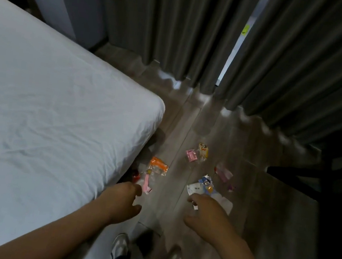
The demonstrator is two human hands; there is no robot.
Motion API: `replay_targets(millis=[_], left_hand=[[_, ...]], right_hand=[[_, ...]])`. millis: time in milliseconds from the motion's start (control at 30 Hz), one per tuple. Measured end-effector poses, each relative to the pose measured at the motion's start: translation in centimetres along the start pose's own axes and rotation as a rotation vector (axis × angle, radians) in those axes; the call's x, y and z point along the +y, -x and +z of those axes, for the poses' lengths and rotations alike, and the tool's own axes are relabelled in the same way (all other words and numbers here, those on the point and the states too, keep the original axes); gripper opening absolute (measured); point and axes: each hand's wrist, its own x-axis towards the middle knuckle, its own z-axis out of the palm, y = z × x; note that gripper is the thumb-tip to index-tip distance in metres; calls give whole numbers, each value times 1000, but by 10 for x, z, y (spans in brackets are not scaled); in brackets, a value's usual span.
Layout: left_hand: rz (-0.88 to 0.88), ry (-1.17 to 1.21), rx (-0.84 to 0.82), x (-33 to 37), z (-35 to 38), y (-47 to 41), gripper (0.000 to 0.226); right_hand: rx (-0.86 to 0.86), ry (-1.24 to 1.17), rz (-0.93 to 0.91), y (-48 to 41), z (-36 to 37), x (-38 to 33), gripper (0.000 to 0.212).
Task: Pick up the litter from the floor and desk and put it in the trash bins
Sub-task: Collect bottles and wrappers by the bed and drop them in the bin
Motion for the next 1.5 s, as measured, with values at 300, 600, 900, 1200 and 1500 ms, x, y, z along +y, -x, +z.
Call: replay_targets(millis=[300,600,900,1200,1500], left_hand=[[-106,79,-64,-19,53,-110,44],[-212,155,-48,-61,180,-230,51],[-228,133,33,-145,334,-353,45],[-138,-78,196,-242,409,-479,36],[-158,-81,255,-258,423,-491,40]], right_hand=[[-83,64,-99,-111,23,42,53],[-133,58,-109,-256,121,114,56],[-78,106,-190,-404,269,185,56],[19,344,-398,-558,388,225,45],[39,445,-477,-570,423,220,40]])
